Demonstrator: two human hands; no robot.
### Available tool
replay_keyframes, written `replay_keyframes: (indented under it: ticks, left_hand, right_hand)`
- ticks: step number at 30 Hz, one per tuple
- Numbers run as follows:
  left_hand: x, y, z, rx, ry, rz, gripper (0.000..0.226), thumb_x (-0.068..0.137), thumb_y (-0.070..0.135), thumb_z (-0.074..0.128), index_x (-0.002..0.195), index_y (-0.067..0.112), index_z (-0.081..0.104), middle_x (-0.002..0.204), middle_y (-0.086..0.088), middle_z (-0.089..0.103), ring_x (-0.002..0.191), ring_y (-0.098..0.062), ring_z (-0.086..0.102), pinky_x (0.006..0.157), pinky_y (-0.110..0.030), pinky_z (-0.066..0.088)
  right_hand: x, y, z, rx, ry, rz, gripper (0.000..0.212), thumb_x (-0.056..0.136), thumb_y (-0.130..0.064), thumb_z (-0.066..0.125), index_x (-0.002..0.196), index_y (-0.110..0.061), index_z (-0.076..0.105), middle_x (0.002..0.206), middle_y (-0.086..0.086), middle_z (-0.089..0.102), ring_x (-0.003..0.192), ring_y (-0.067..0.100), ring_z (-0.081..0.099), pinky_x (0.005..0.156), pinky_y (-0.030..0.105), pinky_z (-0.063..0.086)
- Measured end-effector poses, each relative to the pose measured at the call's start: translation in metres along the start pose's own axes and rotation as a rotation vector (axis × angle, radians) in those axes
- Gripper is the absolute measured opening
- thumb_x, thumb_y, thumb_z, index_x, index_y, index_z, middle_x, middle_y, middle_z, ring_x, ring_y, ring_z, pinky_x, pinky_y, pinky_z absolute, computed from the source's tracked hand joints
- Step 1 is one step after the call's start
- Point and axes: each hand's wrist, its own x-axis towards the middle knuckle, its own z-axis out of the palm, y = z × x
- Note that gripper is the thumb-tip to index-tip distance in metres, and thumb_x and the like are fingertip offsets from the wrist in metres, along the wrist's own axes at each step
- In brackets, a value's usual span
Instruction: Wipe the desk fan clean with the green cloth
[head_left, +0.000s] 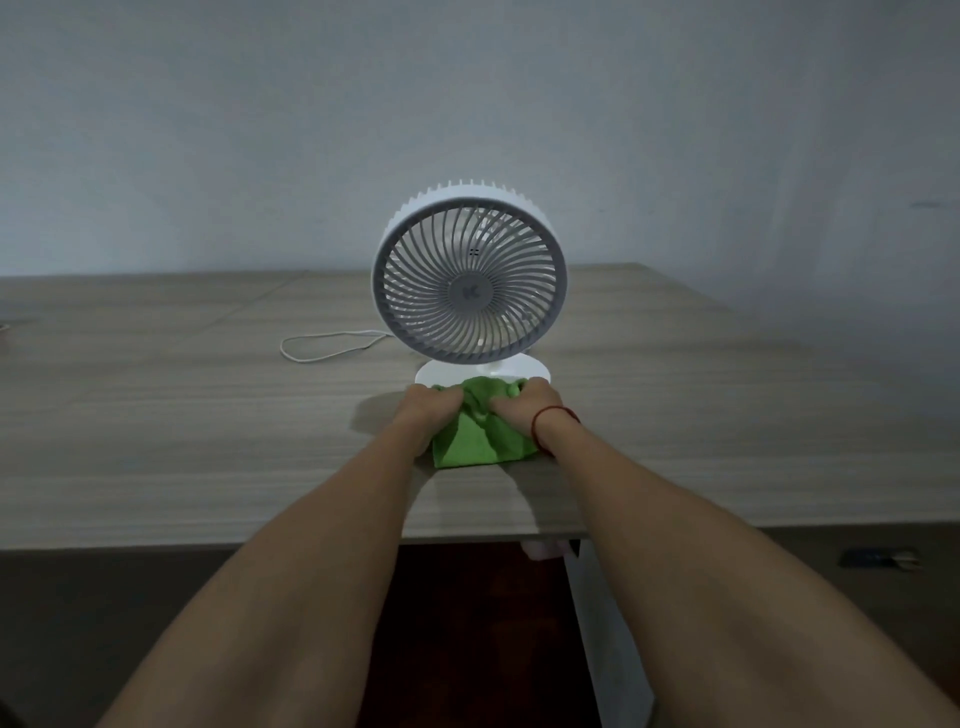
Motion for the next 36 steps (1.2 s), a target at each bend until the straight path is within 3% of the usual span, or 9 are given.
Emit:
replay_keyframes:
  ticks: [5, 9, 14, 18, 21, 24, 30, 36]
  left_hand:
    - [0.008, -0.015, -0.051, -0.004, 0.117, -0.017, 0.059, 0.084, 0.032, 0.059, 0.130, -0.004, 0.049, 0.130, -0.019, 0.058, 0.115, -0.034, 0.058, 0.098, -0.038, 0.049]
    - [0.022, -0.043, -0.112, 0.143, 0.211, -0.023, 0.057, 0.078, 0.027, 0.067, 0.123, -0.005, 0.056, 0.126, -0.021, 0.061, 0.113, -0.036, 0.061, 0.097, -0.042, 0.052]
    - [0.021, -0.069, -0.176, 0.320, 0.334, 0.000, 0.046, 0.082, 0.025, 0.069, 0.117, -0.005, 0.062, 0.122, -0.026, 0.063, 0.114, -0.038, 0.060, 0.097, -0.042, 0.051]
    - [0.017, -0.083, -0.203, 0.472, 0.343, -0.027, 0.053, 0.085, 0.032, 0.067, 0.122, -0.003, 0.056, 0.129, -0.025, 0.057, 0.121, -0.039, 0.054, 0.098, -0.039, 0.045]
    - [0.015, -0.091, -0.208, 0.570, 0.346, -0.050, 0.058, 0.085, 0.036, 0.066, 0.125, -0.002, 0.050, 0.134, -0.024, 0.053, 0.125, -0.038, 0.051, 0.100, -0.041, 0.044]
    - [0.011, -0.091, -0.208, 0.627, 0.367, -0.073, 0.062, 0.084, 0.039, 0.066, 0.128, -0.001, 0.048, 0.136, -0.022, 0.051, 0.126, -0.038, 0.050, 0.101, -0.042, 0.043]
    - [-0.007, -0.071, -0.197, 0.755, 0.476, -0.065, 0.062, 0.086, 0.048, 0.057, 0.129, 0.004, 0.050, 0.137, -0.019, 0.049, 0.128, -0.037, 0.044, 0.103, -0.043, 0.039]
    - [-0.022, -0.036, -0.142, 0.720, 0.351, 0.096, 0.066, 0.089, 0.052, 0.050, 0.131, 0.003, 0.049, 0.139, -0.019, 0.051, 0.129, -0.037, 0.047, 0.104, -0.042, 0.039]
  right_hand:
    - [-0.016, -0.023, 0.045, 0.178, -0.065, -0.003, 0.043, 0.086, -0.026, 0.062, 0.121, -0.004, 0.054, 0.123, 0.011, 0.060, 0.115, 0.030, 0.058, 0.090, 0.031, 0.046]
    - [-0.025, -0.050, 0.090, 0.269, -0.099, -0.028, 0.038, 0.086, -0.024, 0.062, 0.117, -0.002, 0.060, 0.122, 0.013, 0.063, 0.112, 0.029, 0.060, 0.082, 0.025, 0.043]
    - [-0.036, -0.081, 0.146, 0.212, -0.224, -0.060, 0.040, 0.082, -0.024, 0.064, 0.116, -0.003, 0.065, 0.121, 0.011, 0.066, 0.111, 0.027, 0.062, 0.079, 0.025, 0.043]
    - [-0.039, -0.098, 0.176, 0.090, -0.149, -0.130, 0.034, 0.077, -0.019, 0.071, 0.106, -0.002, 0.067, 0.115, 0.013, 0.069, 0.109, 0.028, 0.065, 0.079, 0.027, 0.049]
    - [-0.040, -0.100, 0.178, -0.135, -0.074, -0.183, 0.043, 0.078, -0.023, 0.070, 0.117, -0.006, 0.061, 0.126, 0.014, 0.062, 0.117, 0.031, 0.060, 0.092, 0.034, 0.051]
    - [-0.037, -0.092, 0.172, -0.233, -0.058, -0.182, 0.046, 0.078, -0.030, 0.069, 0.118, -0.009, 0.061, 0.128, 0.011, 0.062, 0.118, 0.030, 0.060, 0.093, 0.035, 0.050]
    - [-0.037, -0.085, 0.145, -0.232, -0.085, -0.186, 0.051, 0.083, -0.046, 0.054, 0.121, -0.013, 0.063, 0.132, 0.011, 0.061, 0.121, 0.031, 0.057, 0.094, 0.032, 0.047]
    - [-0.036, -0.061, 0.090, -0.233, 0.048, -0.184, 0.046, 0.087, -0.038, 0.054, 0.121, -0.008, 0.059, 0.128, 0.013, 0.060, 0.119, 0.034, 0.055, 0.097, 0.039, 0.045]
